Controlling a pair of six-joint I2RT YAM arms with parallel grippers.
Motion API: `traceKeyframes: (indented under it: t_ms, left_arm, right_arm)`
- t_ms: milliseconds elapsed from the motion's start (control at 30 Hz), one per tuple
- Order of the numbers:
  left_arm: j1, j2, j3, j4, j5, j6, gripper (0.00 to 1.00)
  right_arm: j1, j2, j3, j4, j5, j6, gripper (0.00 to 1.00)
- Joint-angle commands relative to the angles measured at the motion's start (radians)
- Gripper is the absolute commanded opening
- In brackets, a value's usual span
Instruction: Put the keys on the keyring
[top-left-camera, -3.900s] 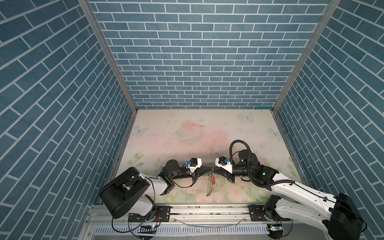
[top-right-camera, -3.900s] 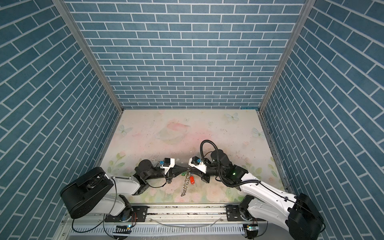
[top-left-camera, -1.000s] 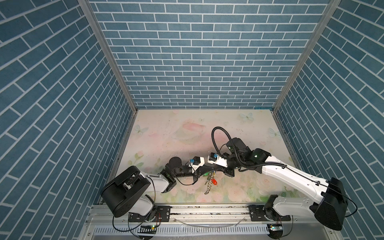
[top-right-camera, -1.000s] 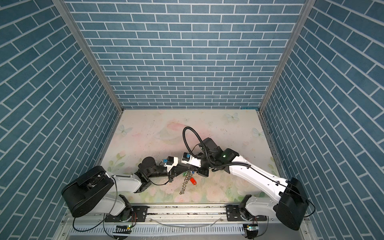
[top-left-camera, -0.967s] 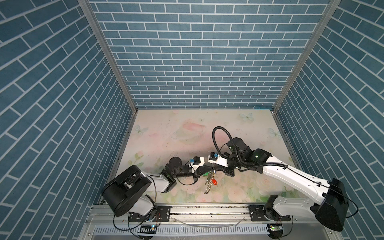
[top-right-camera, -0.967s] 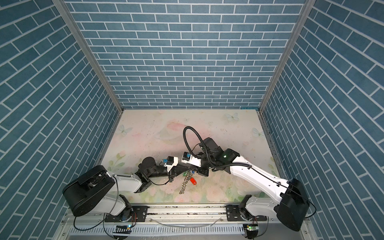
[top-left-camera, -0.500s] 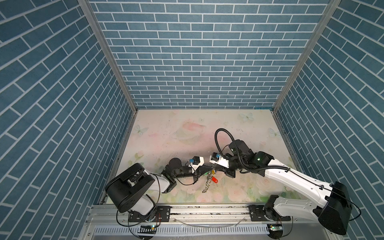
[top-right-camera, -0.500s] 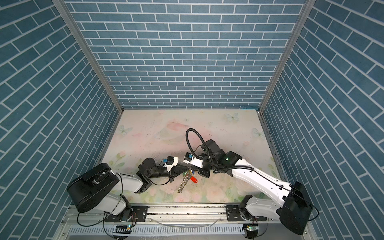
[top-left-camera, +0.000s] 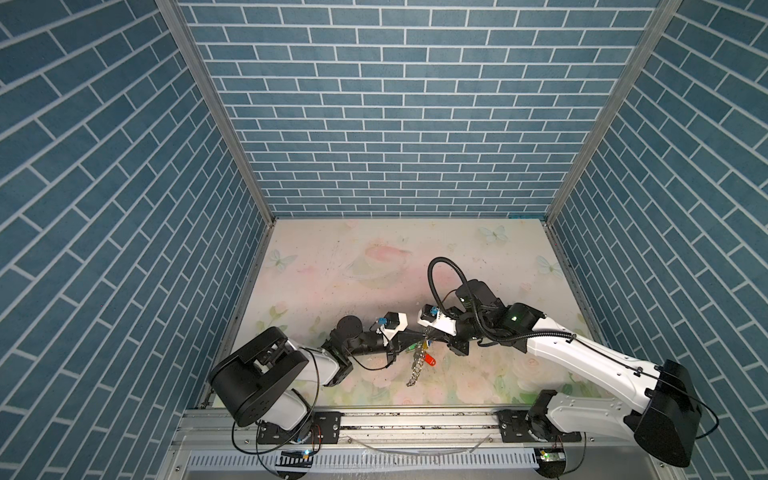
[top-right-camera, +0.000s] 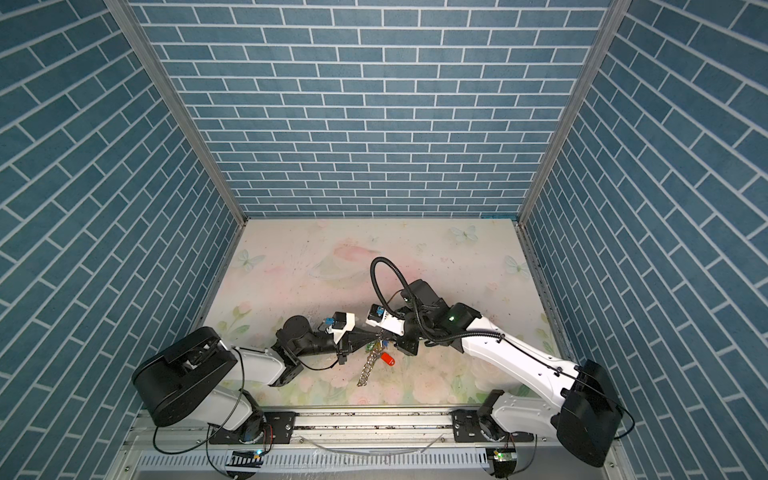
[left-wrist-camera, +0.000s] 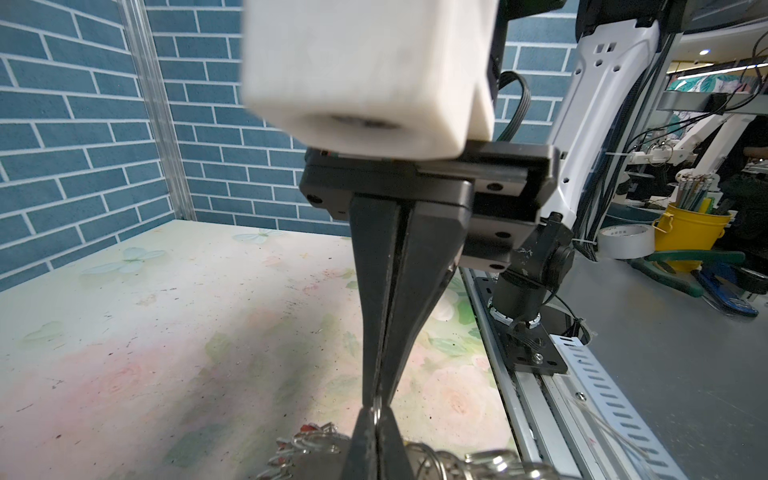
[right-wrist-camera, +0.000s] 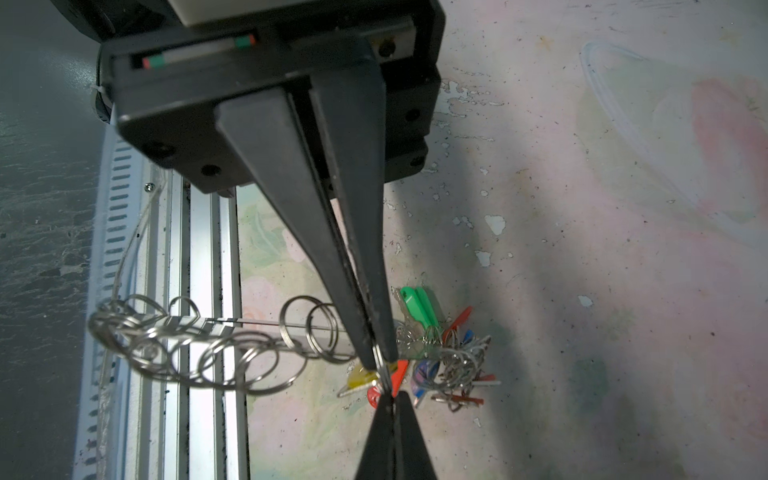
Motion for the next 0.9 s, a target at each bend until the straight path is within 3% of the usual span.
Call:
traceKeyframes:
  t_ms: [0,467,867]
  left_arm:
    - [0.003,-0.025,-0.005,0.071,0.023,-0.005,0.00]
    - [0.003,-0.027,0.005,0.071,0.037,-0.017,0.00]
    - [0.002,-0.058,0.012,0.071,0.041,-0.035,0.00]
  right_arm:
    - [0.003,0.002,-0.030,0.021,-0.008,-0.003,0.07]
    - [0.003,-0.027,-0.061,0.069,-0.047,0.006,0.11]
    - [0.002,-0.036,-0.077,0.078,-0.080,0.015,0.02]
